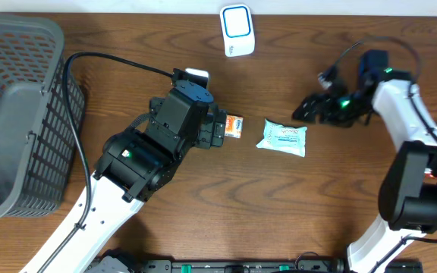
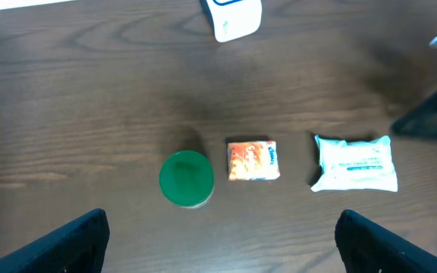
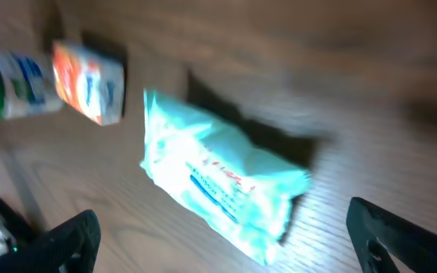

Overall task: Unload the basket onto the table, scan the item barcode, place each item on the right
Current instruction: 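Reach the right gripper to the wipes pack and grasp it, then lift the wipes pack and rotate it with the right gripper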

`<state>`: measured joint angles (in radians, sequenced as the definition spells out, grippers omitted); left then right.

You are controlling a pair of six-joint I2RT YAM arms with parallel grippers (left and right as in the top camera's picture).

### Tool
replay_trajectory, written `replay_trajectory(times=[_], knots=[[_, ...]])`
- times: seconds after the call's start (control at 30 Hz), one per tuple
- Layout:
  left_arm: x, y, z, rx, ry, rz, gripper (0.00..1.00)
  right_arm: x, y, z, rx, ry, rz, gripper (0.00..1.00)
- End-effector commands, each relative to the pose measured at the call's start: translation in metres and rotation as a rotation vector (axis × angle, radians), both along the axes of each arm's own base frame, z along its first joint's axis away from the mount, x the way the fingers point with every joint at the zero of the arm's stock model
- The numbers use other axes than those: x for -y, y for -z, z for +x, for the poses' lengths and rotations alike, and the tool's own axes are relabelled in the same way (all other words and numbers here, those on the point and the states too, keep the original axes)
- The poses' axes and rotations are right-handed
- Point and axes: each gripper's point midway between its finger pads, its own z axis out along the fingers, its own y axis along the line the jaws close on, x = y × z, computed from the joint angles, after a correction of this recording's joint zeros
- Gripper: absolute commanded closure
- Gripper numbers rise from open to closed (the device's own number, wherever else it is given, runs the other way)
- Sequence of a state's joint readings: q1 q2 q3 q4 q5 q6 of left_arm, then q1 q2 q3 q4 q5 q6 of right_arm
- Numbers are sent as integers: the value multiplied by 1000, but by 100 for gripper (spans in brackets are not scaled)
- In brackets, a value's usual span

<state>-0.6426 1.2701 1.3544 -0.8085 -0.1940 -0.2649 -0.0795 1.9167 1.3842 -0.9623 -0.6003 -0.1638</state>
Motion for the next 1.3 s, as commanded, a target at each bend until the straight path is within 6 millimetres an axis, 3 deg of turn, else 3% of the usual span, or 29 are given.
replay_trajectory(times=[0.0, 0.37, 0.43, 0.6, 0.7, 0.77, 0.87, 1.0, 1.07, 1.27], knots=[[-3, -1, 2, 7, -13, 11, 5, -16, 23, -20, -11, -75, 31, 1], [-3, -1, 2, 7, -13, 11, 5, -12, 80, -47, 1, -73, -10, 1], [-3, -1, 2, 7, -13, 11, 5, -10, 86, -49, 7, -72, -28, 5], [-3, -1, 2, 7, -13, 11, 5, -9, 93, -53, 2, -73, -34, 48], [-3, -1, 2, 7, -13, 11, 5, -9, 94, -54, 4, -72, -37, 87], [-3, -1, 2, 7, -13, 11, 5, -10, 93, -52, 12, -71, -29, 99], [-3, -1, 2, 7, -13, 11, 5, -16, 83, -43, -60, 71, 38, 99], [-3, -1, 2, 7, -13, 11, 5, -24, 57, -38, -335, 393, 166, 99], [-3, -1, 2, 7, -13, 12, 5, -29, 44, -50, -570, 568, 205, 99], [-3, -1, 2, 7, -13, 11, 5, -28, 29, -84, -947, 828, 173, 99]])
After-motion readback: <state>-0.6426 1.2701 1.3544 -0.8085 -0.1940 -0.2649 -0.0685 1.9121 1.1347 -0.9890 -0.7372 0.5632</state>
